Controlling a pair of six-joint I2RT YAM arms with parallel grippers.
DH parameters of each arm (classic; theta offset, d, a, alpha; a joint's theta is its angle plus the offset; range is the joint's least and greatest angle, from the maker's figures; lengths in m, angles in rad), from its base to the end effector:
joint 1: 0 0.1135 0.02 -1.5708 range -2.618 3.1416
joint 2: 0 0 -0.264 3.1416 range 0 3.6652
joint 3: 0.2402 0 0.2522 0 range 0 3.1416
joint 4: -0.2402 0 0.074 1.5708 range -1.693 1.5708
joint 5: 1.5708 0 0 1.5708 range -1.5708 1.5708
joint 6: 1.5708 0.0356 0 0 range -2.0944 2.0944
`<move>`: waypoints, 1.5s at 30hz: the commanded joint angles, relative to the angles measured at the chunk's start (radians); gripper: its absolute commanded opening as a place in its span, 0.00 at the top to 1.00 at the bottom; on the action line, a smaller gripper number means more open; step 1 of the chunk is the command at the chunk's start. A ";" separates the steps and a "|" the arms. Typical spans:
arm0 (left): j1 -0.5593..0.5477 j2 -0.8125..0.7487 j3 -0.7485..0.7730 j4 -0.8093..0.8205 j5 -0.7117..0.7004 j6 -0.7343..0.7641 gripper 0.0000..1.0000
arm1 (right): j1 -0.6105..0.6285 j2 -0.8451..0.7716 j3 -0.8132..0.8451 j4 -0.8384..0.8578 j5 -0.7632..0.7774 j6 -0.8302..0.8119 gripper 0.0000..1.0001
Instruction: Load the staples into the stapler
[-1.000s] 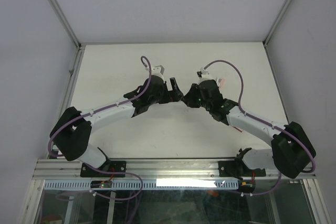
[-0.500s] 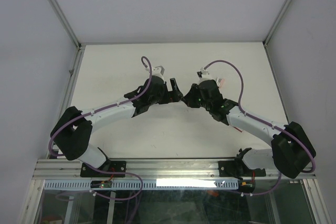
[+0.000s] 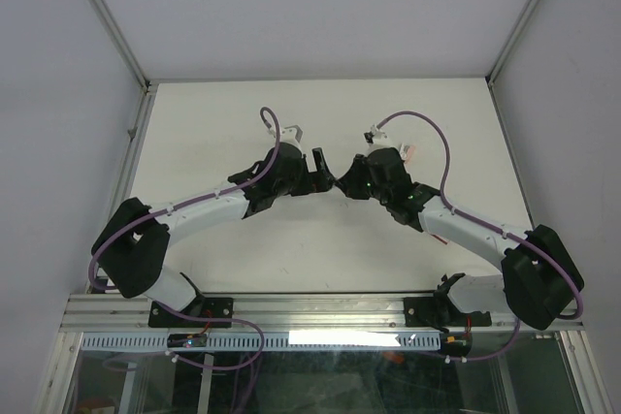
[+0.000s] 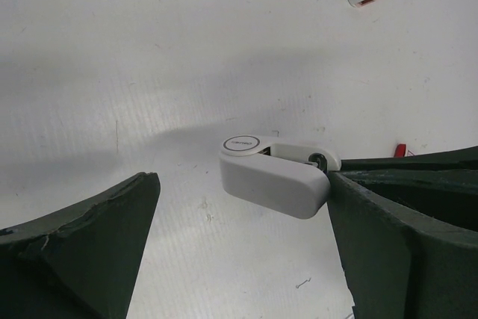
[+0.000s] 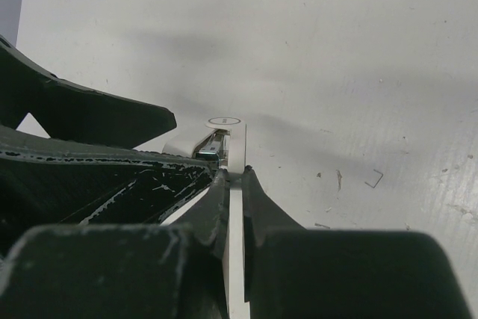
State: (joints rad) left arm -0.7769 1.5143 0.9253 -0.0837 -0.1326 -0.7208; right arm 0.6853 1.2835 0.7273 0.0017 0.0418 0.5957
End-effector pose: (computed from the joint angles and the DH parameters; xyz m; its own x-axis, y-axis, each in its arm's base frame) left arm 0.2369 -0.2263 0.2228 -0.7438 -0.1861 -0.6420 0.1734 0.8738 -0.4543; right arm 0.2162 0.1748 0.2306 -0.6768 0.1708 -0.7161 -0.2719 0.8459 0.4588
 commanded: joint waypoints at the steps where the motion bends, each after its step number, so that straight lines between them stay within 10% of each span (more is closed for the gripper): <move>1: 0.019 -0.049 -0.005 0.009 -0.026 0.014 0.03 | 0.005 -0.018 0.046 0.055 0.034 0.001 1.00; 45: 0.114 -0.242 -0.191 -0.030 -0.035 0.001 0.04 | -0.077 -0.107 0.038 0.019 -0.091 0.056 1.00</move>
State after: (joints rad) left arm -0.6815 1.3262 0.7650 -0.1101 -0.1562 -0.7177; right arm 0.6346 1.2346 0.7296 -0.0227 0.0017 0.6205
